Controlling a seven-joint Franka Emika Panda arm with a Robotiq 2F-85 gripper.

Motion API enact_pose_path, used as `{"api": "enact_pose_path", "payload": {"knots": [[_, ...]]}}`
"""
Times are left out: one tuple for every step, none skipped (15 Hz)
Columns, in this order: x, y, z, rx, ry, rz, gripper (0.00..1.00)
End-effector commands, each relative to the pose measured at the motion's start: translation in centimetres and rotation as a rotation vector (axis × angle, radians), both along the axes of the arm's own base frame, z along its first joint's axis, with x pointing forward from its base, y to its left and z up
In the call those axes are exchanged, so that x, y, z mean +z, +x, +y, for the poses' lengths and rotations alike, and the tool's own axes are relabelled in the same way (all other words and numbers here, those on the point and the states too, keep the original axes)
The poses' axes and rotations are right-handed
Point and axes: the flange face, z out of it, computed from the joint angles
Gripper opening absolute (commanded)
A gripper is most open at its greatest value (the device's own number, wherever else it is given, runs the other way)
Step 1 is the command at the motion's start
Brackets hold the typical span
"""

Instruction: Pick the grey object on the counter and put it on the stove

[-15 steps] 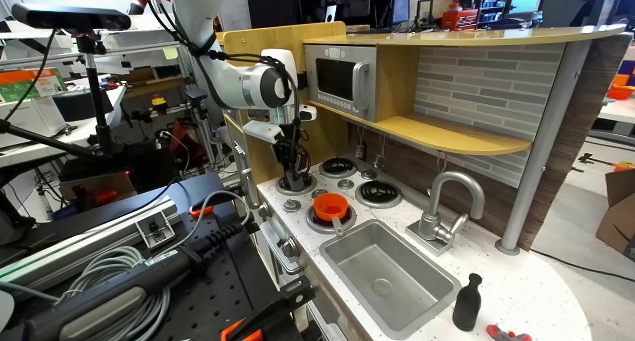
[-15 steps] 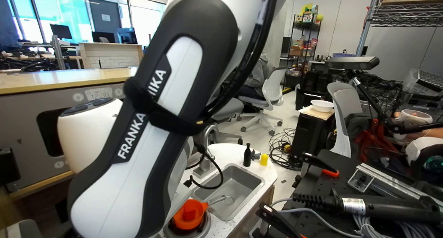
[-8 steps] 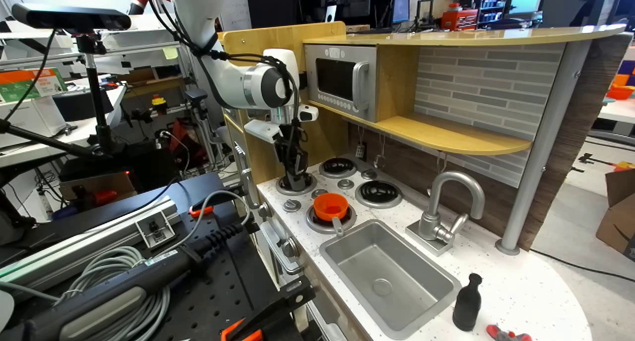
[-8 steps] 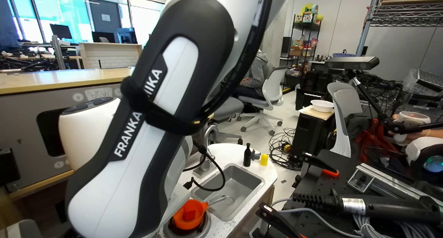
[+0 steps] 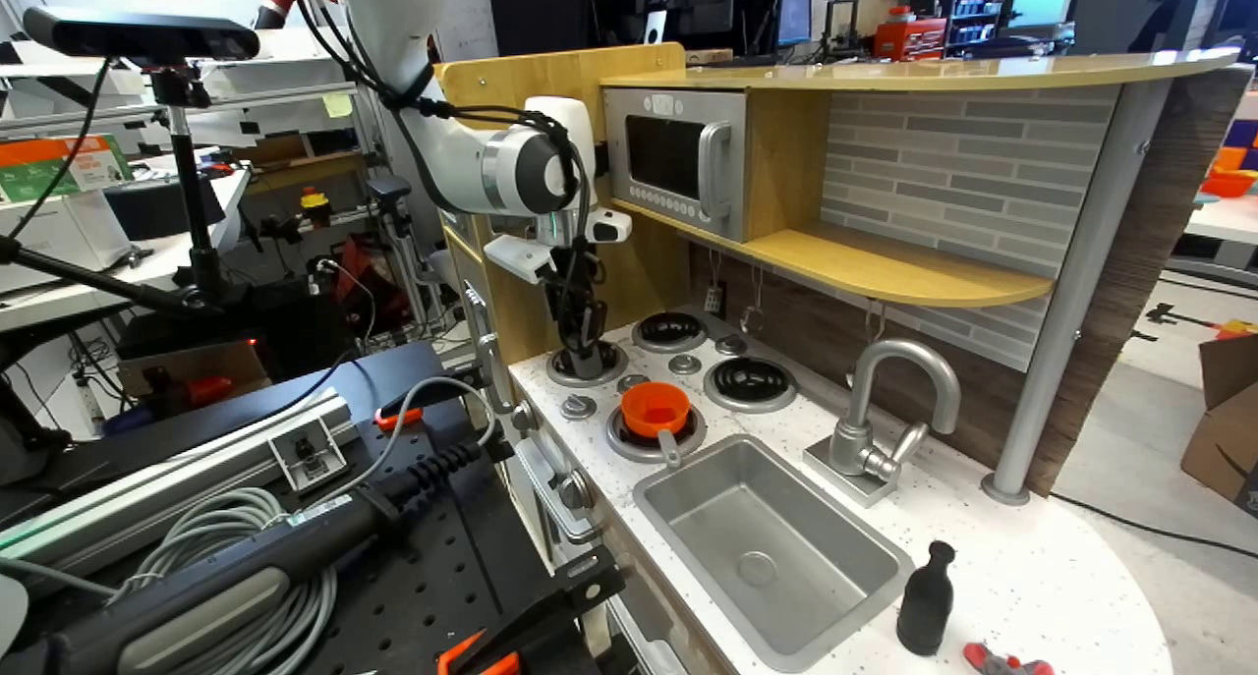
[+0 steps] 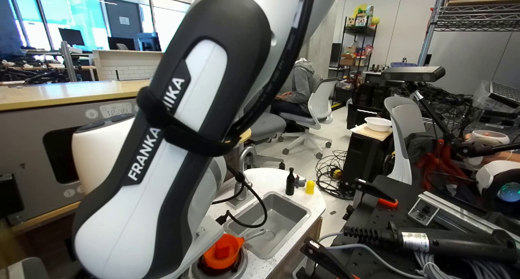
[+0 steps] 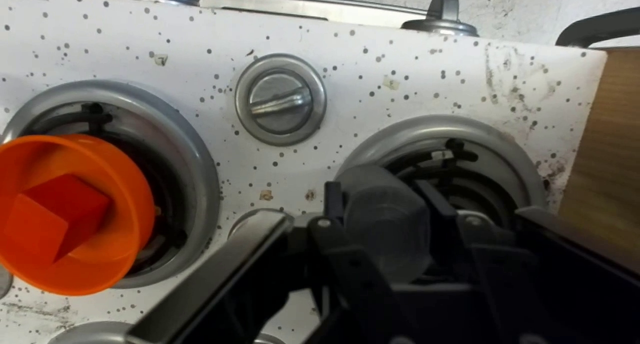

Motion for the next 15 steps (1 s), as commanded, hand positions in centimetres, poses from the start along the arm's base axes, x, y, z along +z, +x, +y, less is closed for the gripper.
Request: {"api": "enact_pose_path", "payload": {"knots": [[-0.5, 0.0, -0.1, -0.065, -0.008, 0.022, 0.14], [-0.6, 0.0, -0.4, -0.081, -0.01, 0.023, 0.14], [-0.6, 0.0, -0.7, -0.094, -0.011, 0.025, 0.14], [-0.5, 0.0, -1.2, -0.109, -0.008, 0.025, 0.14], [-0.5, 0.0, -1.5, -0.123, -0.006, 0.027, 0.14], [-0.6, 0.0, -1.9, -0.135, -0.006, 0.03, 0.14], [-0.7, 0.0, -2.2, -0.144, -0.008, 0.033, 0.14], [-0.9, 0.0, -2.6, -0.155, -0.009, 0.037, 0.14], [-1.0, 0.0, -3.0, -0.164, -0.012, 0.041, 0.14], [-1.2, -0.1, -3.3, -0.171, -0.013, 0.046, 0.14], [-1.3, -0.1, -3.6, -0.178, -0.015, 0.05, 0.14], [-1.6, -0.1, -3.9, -0.187, -0.018, 0.057, 0.14], [-1.9, -0.2, -4.3, -0.195, -0.023, 0.064, 0.14], [-2.4, -0.5, -4.9, -0.202, -0.031, 0.074, 0.14], [-2.8, -0.6, -5.4, -0.21, -0.039, 0.079, 0.14]]}}
